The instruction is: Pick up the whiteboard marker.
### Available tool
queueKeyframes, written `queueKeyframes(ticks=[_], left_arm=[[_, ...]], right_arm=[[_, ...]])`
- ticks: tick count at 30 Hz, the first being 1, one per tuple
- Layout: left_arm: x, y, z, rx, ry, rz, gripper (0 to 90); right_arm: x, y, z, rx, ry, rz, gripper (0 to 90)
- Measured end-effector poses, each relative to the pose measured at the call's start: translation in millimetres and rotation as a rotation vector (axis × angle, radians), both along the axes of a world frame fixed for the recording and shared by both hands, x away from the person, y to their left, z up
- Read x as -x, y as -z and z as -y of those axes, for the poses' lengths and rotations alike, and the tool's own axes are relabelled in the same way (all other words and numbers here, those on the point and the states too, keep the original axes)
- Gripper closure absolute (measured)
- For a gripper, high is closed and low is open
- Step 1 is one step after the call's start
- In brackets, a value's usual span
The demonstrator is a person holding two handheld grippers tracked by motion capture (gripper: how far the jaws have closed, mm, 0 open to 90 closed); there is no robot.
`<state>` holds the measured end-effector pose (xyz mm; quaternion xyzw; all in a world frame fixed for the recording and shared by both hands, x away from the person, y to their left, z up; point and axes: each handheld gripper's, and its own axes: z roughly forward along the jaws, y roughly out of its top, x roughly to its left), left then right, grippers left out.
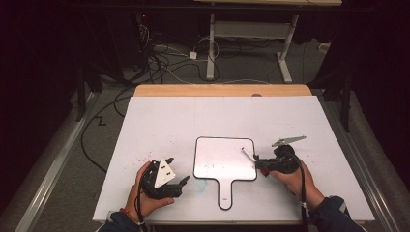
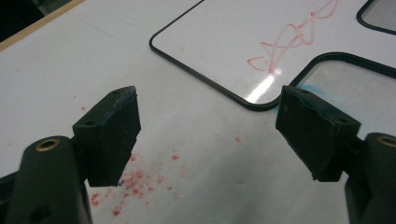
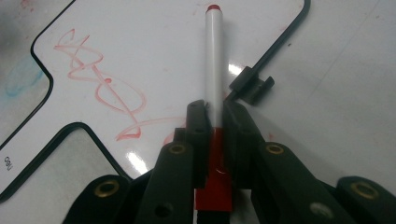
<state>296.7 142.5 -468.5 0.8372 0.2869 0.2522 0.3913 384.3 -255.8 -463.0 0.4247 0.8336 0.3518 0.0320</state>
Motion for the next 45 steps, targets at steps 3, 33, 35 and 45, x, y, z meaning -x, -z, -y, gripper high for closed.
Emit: queueKeyframes(ticks=[3, 33, 35, 45], left_arm=[[-1.2, -0.8, 4.8, 0.024, 0.01, -0.03, 21.6], [-59.2, -53.8, 111.3, 0.564, 0.317, -0.185, 61.1], [-59.1, -54.1, 112.1, 0.564, 0.32, -0.183, 66.3], [-54.3, -55.8, 129.6, 0.515, 0.372, -0.134, 78.6]], right_arm=[[1.3, -1.9, -0.1, 0.005, -0.014, 0.016, 82.5], [57.8, -57.6, -35.8, -0.188, -0.218, 0.451, 82.6], [58.5, -56.2, -36.4, -0.173, -0.217, 0.457, 82.6], [58.0, -49.4, -35.2, -0.107, -0.212, 0.472, 76.5]])
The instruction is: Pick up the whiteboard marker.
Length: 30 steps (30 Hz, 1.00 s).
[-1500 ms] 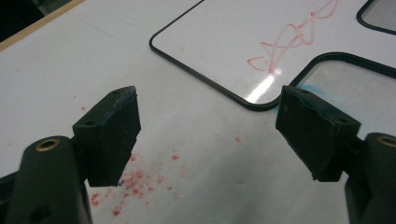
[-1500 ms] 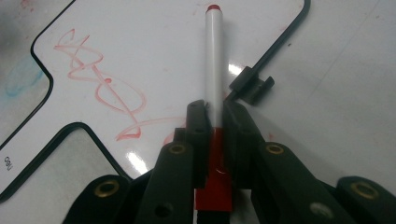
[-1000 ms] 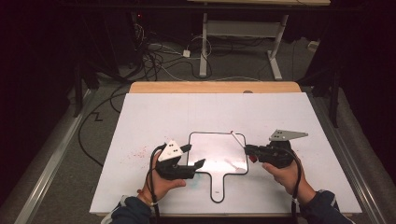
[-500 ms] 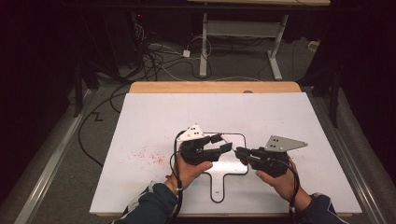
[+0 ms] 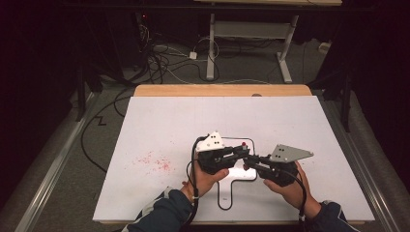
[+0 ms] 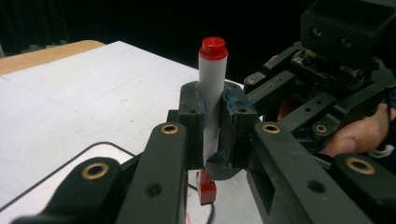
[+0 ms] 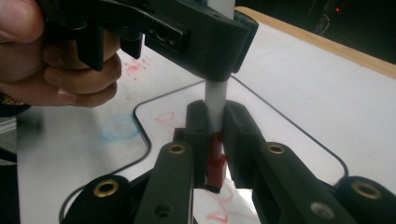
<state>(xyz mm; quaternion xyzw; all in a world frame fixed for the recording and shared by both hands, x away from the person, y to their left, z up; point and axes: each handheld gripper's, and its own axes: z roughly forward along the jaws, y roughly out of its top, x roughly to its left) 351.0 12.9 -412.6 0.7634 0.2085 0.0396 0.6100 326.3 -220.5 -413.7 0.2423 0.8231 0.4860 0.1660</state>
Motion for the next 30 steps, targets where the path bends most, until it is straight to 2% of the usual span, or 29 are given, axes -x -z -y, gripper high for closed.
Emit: queueKeyframes(ticks=[2, 3, 4, 6, 7, 8, 9, 13, 15, 16, 17, 19, 22, 27, 29, 30], left_arm=[[-1.7, 2.3, 3.6, -0.015, -0.019, 0.009, 78.6], [-4.4, 5.6, 6.8, -0.023, -0.042, 0.006, 78.6], [-4.4, 5.6, 6.8, -0.023, -0.042, 0.006, 78.6], [-6.7, 9.7, 11.0, -0.043, -0.07, 0.001, 78.7], [-8.0, 12.3, 13.4, -0.049, -0.07, -0.007, 78.6], [-9.4, 17.8, 19.6, -0.075, -0.082, -0.018, 78.6], [-9.4, 17.8, 19.6, -0.075, -0.082, -0.018, 78.6], [-11.1, 28.1, 33.7, -0.097, -0.079, -0.033, 78.6], [-11.0, 28.9, 36.4, -0.101, -0.08, -0.032, 78.6], [-11.2, 30.7, 41.6, -0.114, -0.072, -0.028, 78.6], [-11.3, 31.9, 43.7, -0.107, -0.068, -0.034, 78.6], [-11.4, 33.0, 46.7, -0.121, -0.061, -0.038, 78.7], [-9.1, 34.1, 52.9, -0.13, -0.05, -0.023, 78.7], [-8.2, 33.1, 54.9, -0.153, -0.049, -0.002, 78.8], [-8.5, 33.4, 54.0, -0.156, -0.059, 0.004, 78.8], [-9.0, 32.9, 52.2, -0.162, -0.08, 0.009, 78.9]], right_arm=[[-0.6, 2.5, 4.9, 0.018, 0.018, -0.017, 66.0], [-0.3, 4.1, 9.1, 0.03, 0.03, -0.021, 65.7], [-0.3, 4.1, 9.1, 0.03, 0.03, -0.021, 65.7], [0.6, 7.7, 19.8, 0.043, 0.018, -0.049, 58.8], [1.5, 9.6, 24.9, 0.058, 0.026, -0.049, 53.9], [4.0, 12.6, 36.2, 0.118, 0.041, -0.026, 52.6], [5.3, 14.0, 42.6, 0.131, 0.059, -0.023, 51.0], [8.0, 21.8, 68.2, 0.143, 0.138, -0.051, 46.2], [8.5, 23.7, 73.1, 0.149, 0.144, -0.054, 45.3], [10.1, 26.1, 79.5, 0.167, 0.173, -0.049, 43.8], [11.0, 26.8, 81.2, 0.173, 0.179, -0.049, 43.7], [12.2, 27.4, 82.0, 0.182, 0.184, -0.044, 42.7], [13.6, 26.8, 79.8, 0.201, 0.179, -0.022, 42.2], [13.8, 28.6, 78.4, 0.213, 0.181, -0.018, 41.5], [13.5, 28.4, 78.0, 0.211, 0.182, -0.016, 41.5], [13.6, 28.0, 77.8, 0.213, 0.183, -0.014, 41.5]])
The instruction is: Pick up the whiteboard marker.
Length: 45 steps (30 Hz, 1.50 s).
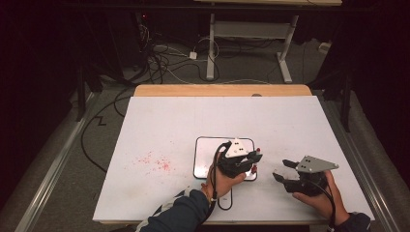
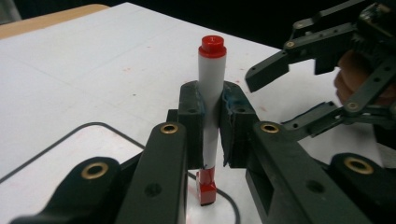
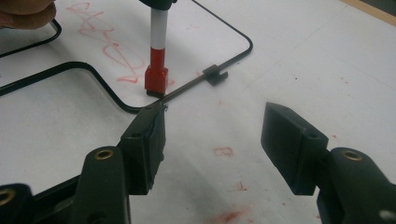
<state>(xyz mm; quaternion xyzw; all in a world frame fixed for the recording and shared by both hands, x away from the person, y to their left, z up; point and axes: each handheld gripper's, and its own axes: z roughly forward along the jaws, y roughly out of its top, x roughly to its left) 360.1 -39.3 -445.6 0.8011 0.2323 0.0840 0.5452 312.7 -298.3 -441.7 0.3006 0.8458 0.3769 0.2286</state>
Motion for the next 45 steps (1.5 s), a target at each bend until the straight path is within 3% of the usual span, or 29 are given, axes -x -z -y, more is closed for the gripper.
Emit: queueKeyframes(ticks=[8, 11, 17, 21, 24, 27, 33, 37, 41, 45], left_arm=[[-1.7, -1.3, -8.5, -0.012, -0.065, -0.004, 78.9], [-4.5, -0.5, -14.4, 0.005, -0.09, -0.028, 78.9], [1.7, 1.6, -3.5, 0.022, -0.053, -0.023, 78.9], [2.8, 1.5, 4.9, 0.005, -0.051, 0.017, 78.9], [-4.4, 3.2, 3.2, 0.028, -0.089, 0.009, 78.9], [-10.7, 6.1, 1.5, 0.067, -0.09, -0.022, 78.9], [-0.6, 1.8, 0.7, 0.03, -0.033, -0.037, 78.9], [9.1, -0.2, -4.1, 0.002, -0.005, -0.026, 78.9], [11.7, -1.2, -10.1, -0.025, -0.033, 0.006, 78.9], [8.9, -1.2, -25.5, -0.023, -0.071, -0.008, 78.9]], right_arm=[[-2.4, 0.9, -1.4, 0.01, 0.001, 0.004, 40.6], [-3.0, 0.3, -1.1, 0.013, 0.004, 0.009, 40.5], [-4.1, 0.0, -1.7, 0.018, 0.008, 0.013, 39.9], [-4.8, 1.0, -2.8, 0.019, 0.003, 0.01, 39.6], [-3.9, 0.4, -2.2, 0.02, 0.007, 0.017, 39.6], [-3.8, 0.3, -1.0, 0.022, 0.005, 0.018, 39.6], [-3.4, -0.2, 0.6, 0.018, 0.007, 0.019, 39.5], [-2.1, -1.1, 0.8, 0.013, 0.016, 0.017, 39.5], [-2.1, -1.7, -0.5, 0.01, 0.015, 0.02, 39.3], [-2.8, -1.0, -1.7, 0.013, 0.011, 0.018, 38.8]])
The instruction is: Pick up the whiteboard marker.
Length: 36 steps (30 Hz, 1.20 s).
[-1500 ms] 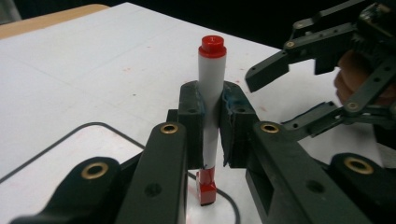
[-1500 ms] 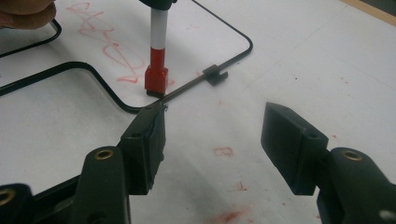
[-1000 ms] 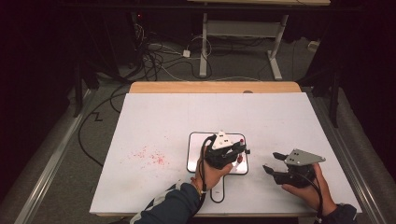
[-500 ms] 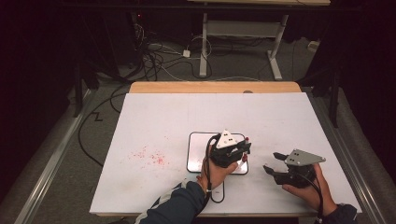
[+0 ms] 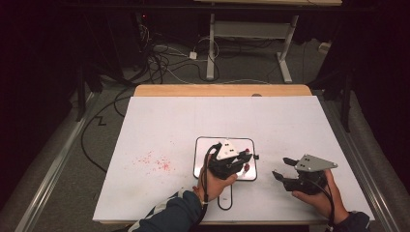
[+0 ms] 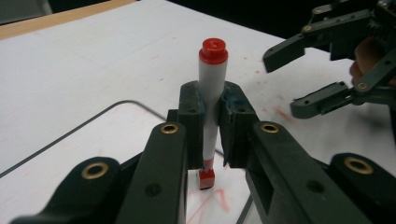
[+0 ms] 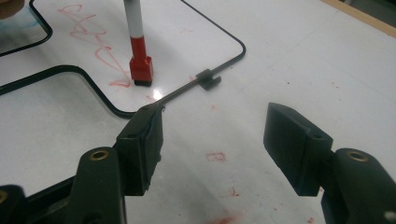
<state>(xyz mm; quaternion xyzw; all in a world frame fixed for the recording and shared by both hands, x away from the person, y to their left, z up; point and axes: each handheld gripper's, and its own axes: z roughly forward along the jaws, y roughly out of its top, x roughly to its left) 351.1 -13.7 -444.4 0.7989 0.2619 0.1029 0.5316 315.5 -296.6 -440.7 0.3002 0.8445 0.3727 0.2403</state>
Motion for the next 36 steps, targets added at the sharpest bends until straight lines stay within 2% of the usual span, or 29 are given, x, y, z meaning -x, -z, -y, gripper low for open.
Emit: queueKeyframes(ticks=[5, 8, 11, 16, 18, 20, 25, 31, 36], left_arm=[[-0.1, -1.9, -22.0, -0.001, -0.045, -0.036, 78.9], [-1.0, -1.7, -28.2, 0.018, -0.055, -0.07, 78.9], [1.8, -1.1, -19.8, 0.02, -0.042, -0.061, 78.9], [7.3, -1.0, 6.6, 0.016, 0.002, -0.04, 78.9], [6.9, -0.1, 15.8, 0.028, 0.014, -0.042, 78.9], [8.3, -0.7, 25.3, 0.013, 0.018, -0.02, 78.9], [7.2, -0.6, 33.1, 0.017, 0.02, -0.023, 78.9], [3.5, -2.0, 22.8, 0.014, -0.009, -0.045, 78.9], [3.8, -3.0, 1.7, 0.012, -0.033, -0.07, 78.9]], right_arm=[[-1.3, 0.5, 0.6, -0.005, 0.011, -0.003, 37.1], [-1.5, 0.3, 0.5, -0.005, 0.01, -0.002, 37.0], [-2.1, 0.1, -1.0, 0.001, 0.016, 0.003, 36.4], [-2.7, 0.0, -3.8, 0.007, 0.01, 0.004, 35.5], [-2.8, 0.5, -4.1, 0.006, 0.009, 0.002, 35.4], [-2.7, 1.2, -4.0, 0.006, 0.01, 0.002, 35.1], [-2.0, 0.7, -1.4, 0.003, 0.015, 0.004, 35.0], [-0.5, 0.0, 0.7, 0.002, 0.023, 0.007, 34.8], [-1.1, 0.3, 0.0, 0.006, 0.035, 0.011, 33.5]])
